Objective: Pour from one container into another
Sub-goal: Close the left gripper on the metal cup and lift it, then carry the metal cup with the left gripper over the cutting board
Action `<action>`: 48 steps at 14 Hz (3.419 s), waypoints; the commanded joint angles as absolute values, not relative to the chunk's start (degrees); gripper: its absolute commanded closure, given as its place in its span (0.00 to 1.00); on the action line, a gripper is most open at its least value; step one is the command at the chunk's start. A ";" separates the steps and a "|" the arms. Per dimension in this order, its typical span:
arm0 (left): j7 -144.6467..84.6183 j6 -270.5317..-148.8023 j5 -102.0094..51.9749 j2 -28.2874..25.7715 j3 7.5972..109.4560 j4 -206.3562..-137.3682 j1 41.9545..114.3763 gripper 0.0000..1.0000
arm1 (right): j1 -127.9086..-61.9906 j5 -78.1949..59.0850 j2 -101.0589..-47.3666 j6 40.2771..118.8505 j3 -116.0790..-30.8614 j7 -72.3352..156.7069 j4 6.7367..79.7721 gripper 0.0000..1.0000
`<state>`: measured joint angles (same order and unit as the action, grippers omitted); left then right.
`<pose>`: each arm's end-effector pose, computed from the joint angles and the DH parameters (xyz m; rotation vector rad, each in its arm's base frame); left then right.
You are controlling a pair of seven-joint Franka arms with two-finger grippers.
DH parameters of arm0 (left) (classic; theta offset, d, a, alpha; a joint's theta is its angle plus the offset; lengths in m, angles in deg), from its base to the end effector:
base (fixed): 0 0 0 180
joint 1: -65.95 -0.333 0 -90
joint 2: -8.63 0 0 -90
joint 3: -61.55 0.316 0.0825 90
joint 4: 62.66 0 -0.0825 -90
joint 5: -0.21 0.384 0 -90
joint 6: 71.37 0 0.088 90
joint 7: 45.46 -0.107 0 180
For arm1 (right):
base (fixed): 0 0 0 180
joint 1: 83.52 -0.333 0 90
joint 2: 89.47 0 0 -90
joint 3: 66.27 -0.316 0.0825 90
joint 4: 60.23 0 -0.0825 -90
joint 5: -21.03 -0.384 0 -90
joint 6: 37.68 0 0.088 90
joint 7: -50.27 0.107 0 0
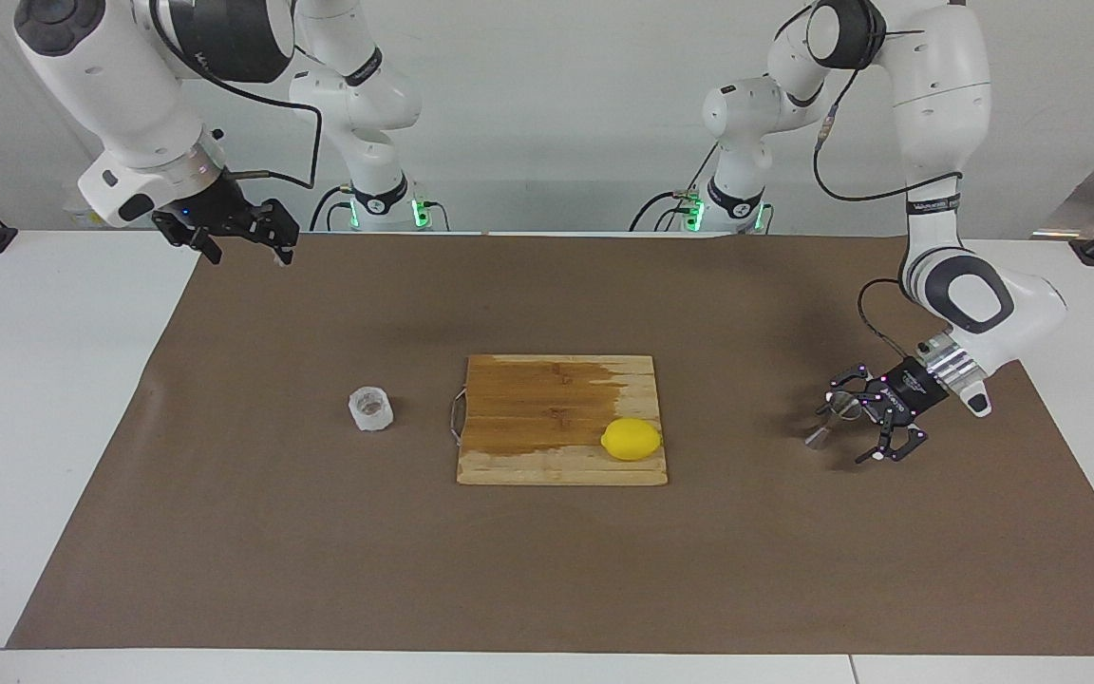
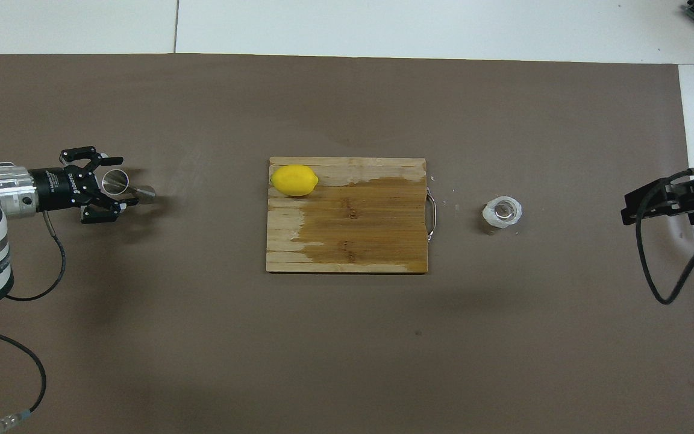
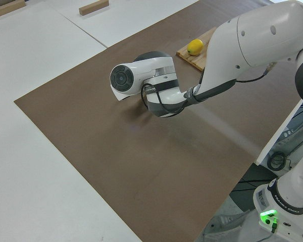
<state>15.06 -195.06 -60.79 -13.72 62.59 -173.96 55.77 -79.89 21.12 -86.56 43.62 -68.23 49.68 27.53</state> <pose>0.6089 0.0844 0.2827 1.3394 1.9927 -0.6058 0.5525 -0.0168 0.6025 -3.1276 0.0295 0.2562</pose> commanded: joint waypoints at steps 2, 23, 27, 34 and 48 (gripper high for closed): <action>13.78 -198.28 -63.78 -11.94 62.61 -176.48 56.63 0.00 | -78.95 19.63 -87.36 43.44 -68.64 48.52 28.18 0.00; 26.79 -204.70 -73.76 -3.24 61.74 -175.17 69.99 1.00 | -78.95 19.63 -87.36 43.44 -68.64 48.60 28.18 0.00; 26.88 -206.97 -82.73 -3.33 61.20 -173.76 77.44 1.00 | -78.95 19.63 -87.36 43.44 -68.64 48.60 28.18 0.00; 27.14 -227.72 -95.75 -3.94 60.68 -174.11 92.58 1.00 | -78.95 19.63 -87.36 43.44 -68.64 48.60 28.18 0.00; 15.89 -235.37 -112.90 -11.67 60.94 -174.20 104.01 1.00 | -78.95 19.63 -87.36 43.44 -68.64 48.52 28.18 0.00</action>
